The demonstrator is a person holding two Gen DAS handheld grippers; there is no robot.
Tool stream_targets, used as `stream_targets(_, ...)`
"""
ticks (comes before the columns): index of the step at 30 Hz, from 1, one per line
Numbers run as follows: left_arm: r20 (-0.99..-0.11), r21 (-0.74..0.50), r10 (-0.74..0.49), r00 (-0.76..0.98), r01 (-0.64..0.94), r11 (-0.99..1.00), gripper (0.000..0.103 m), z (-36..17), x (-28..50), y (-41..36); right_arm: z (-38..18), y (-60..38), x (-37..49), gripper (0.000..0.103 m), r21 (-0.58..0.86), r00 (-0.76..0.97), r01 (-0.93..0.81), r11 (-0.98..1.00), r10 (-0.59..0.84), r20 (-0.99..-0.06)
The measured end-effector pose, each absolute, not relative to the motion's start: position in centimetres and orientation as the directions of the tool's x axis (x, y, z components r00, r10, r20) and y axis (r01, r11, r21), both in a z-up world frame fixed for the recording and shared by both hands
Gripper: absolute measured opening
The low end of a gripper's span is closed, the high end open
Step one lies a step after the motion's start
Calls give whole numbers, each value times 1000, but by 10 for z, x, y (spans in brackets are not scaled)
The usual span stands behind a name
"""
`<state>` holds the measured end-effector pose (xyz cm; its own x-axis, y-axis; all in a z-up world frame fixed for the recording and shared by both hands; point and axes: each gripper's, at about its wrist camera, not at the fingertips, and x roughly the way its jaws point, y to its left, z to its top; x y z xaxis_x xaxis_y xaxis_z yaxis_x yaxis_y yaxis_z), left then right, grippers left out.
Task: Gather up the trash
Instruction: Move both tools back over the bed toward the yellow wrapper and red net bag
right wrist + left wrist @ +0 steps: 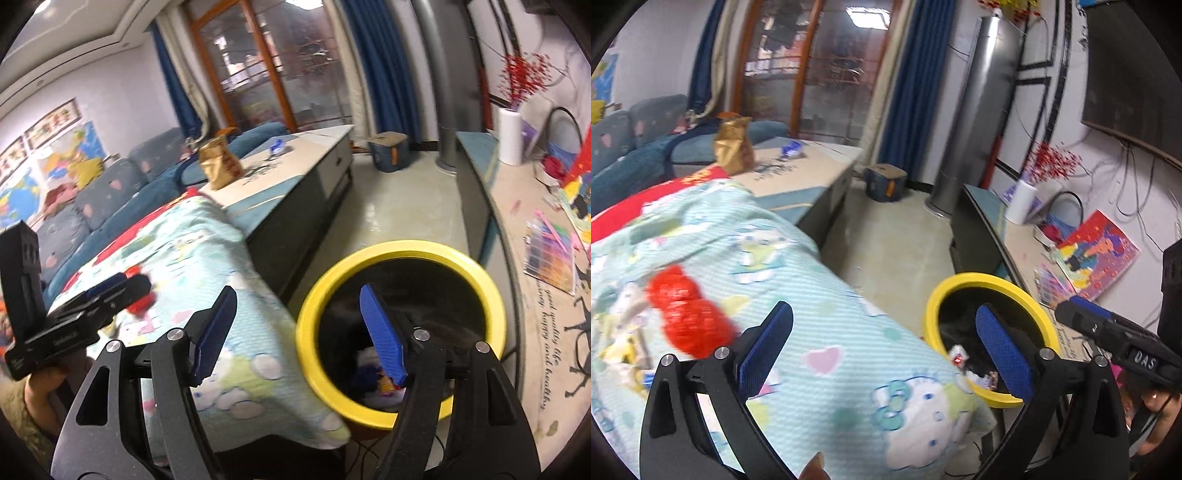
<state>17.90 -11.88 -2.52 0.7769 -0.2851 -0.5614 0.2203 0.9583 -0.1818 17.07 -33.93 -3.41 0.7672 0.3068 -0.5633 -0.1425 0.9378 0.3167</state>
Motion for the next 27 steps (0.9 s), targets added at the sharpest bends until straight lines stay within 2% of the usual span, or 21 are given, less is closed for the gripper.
stream_targets(13,-544,-181,-144,827,52,982,97,-18,153,-38,-34,-267,162,64,294,692,-310,904,426,-582)
stream_targets(27,-571,-218,-18,821,-130,967,97,-31,133,41,-34,-199,171,64,254,617,-447,858,502,-606)
